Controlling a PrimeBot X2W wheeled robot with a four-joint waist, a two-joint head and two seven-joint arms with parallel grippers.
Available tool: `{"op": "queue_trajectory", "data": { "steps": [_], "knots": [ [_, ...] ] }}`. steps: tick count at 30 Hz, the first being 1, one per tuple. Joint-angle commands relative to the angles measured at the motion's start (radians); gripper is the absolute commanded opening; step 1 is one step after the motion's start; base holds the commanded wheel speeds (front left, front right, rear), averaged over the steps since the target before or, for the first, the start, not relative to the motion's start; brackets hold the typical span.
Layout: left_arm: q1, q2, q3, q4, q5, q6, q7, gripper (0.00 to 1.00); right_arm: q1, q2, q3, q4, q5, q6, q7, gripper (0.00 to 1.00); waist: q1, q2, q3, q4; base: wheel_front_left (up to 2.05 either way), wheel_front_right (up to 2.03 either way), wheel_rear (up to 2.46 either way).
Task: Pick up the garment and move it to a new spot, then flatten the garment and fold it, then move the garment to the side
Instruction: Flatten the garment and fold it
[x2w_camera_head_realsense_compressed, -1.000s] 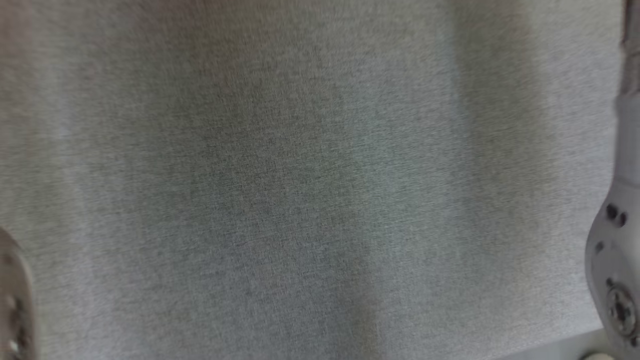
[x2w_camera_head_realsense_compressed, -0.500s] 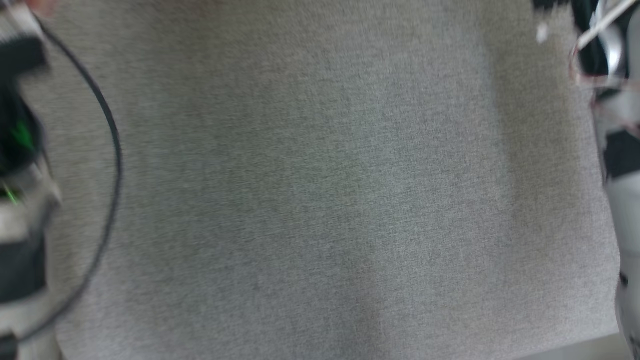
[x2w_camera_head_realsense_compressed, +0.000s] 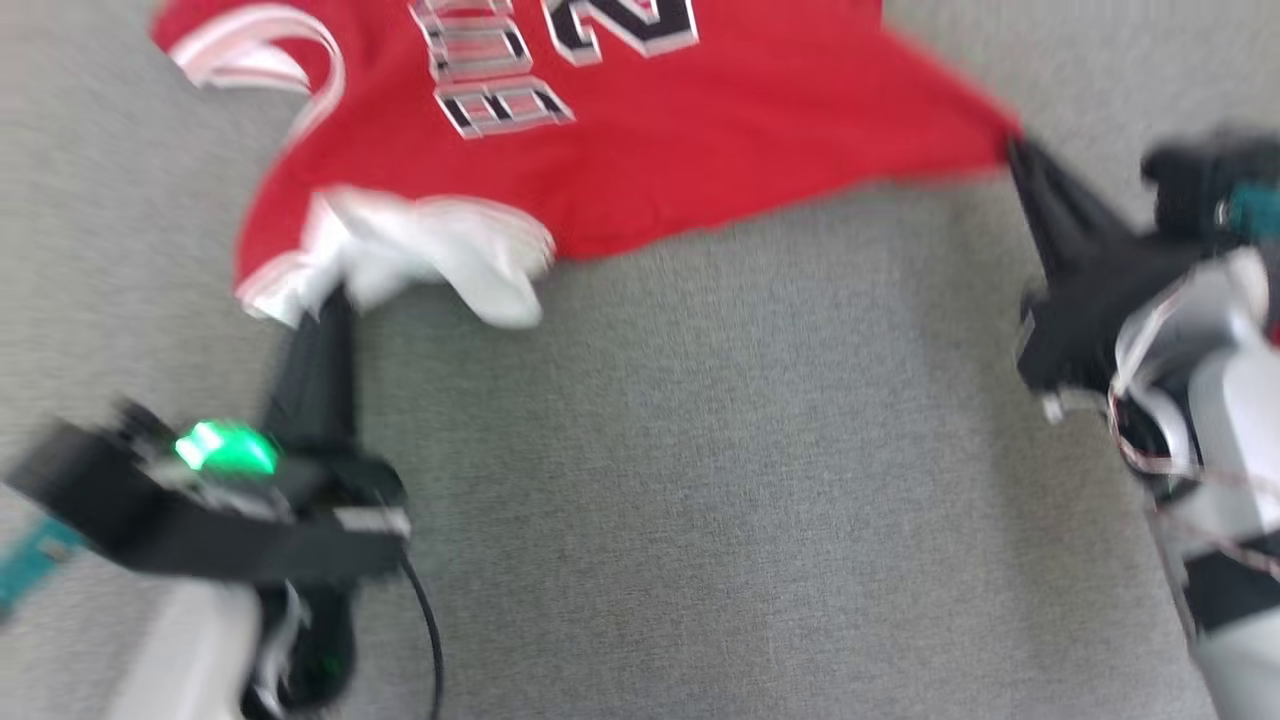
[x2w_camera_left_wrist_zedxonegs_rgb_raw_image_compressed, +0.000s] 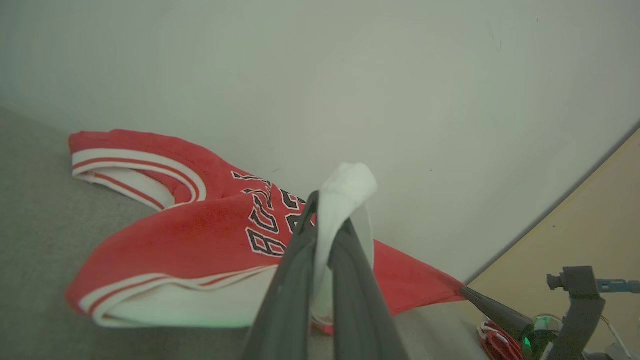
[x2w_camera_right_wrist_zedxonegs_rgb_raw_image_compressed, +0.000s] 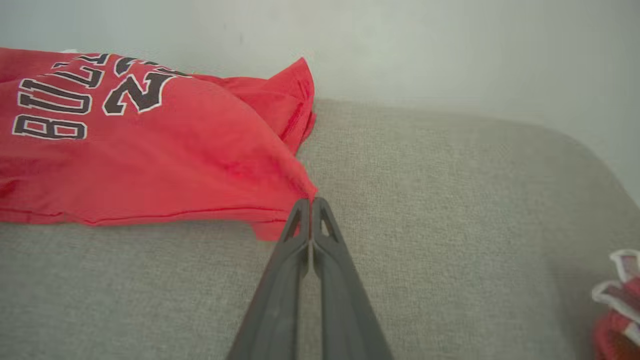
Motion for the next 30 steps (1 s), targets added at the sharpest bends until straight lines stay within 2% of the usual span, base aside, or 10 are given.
{"op": "queue_trajectory", "data": {
  "steps": [1, 6, 15, 20, 30],
  "knots": [
    [0.043, 0.010, -0.024, 0.004, -0.021, -0.002, 0.002, 0.00, 0.050, -0.007, -0.019, -0.010, 0.007, -0.003, 0.018, 0.00, 0.0003, 0.0002, -0.128, 0.048, 0.00, 0.00, 0.00],
    [0.146, 0.033, -0.086, 0.038, -0.090, -0.002, 0.023, 0.00, 0.180, -0.007, -0.053, -0.028, 0.005, -0.003, 0.093, 0.00, 0.0003, 0.0002, -0.218, 0.063, 0.00, 0.00, 0.00],
    [0.309, 0.068, -0.095, 0.050, -0.297, -0.001, 0.163, 0.00, 0.357, -0.015, -0.095, -0.056, -0.022, -0.003, 0.216, 0.00, 0.0003, 0.0002, -0.327, 0.088, 0.00, 0.00, 0.00],
    [0.365, 0.091, -0.086, 0.042, -0.342, 0.000, 0.189, 0.00, 0.451, -0.018, -0.134, -0.077, -0.017, -0.003, 0.283, 0.00, 0.0003, 0.0002, -0.352, 0.104, 0.00, 0.00, 0.00],
    [0.462, 0.136, -0.092, 0.069, -0.381, 0.059, 0.255, 0.00, 0.644, 0.031, -0.208, -0.209, -0.029, -0.003, 0.422, 0.00, 0.0003, 0.0002, -0.362, 0.110, 0.00, 0.00, 0.00]
  ]
}}
